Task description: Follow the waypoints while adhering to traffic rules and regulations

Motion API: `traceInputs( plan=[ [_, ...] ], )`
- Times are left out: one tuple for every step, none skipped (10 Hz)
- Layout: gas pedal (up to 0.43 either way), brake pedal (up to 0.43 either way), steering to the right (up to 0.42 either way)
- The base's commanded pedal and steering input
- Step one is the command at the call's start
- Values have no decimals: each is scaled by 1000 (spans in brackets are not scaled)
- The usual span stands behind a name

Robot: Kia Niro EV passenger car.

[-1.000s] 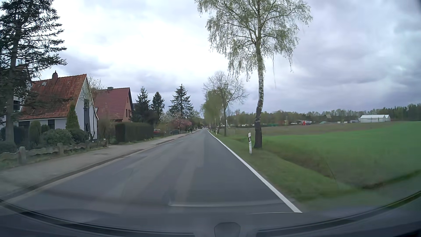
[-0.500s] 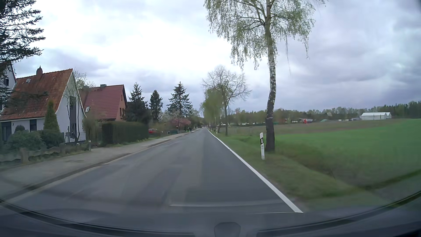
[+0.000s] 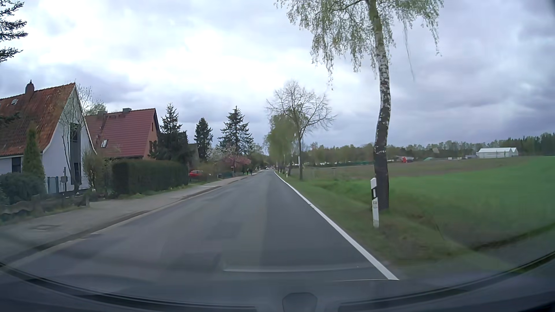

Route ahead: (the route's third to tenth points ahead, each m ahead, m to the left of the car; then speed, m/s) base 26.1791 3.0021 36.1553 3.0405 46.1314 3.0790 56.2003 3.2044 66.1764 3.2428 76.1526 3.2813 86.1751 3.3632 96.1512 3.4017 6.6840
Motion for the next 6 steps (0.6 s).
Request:
traceInputs(
  plan=[
    [28, 0, -4],
    [28, 0, -3],
    [28, 0, -4],
    [28, 0, -3],
    [28, 0, -3],
    [39, 0, -3]
  ],
)
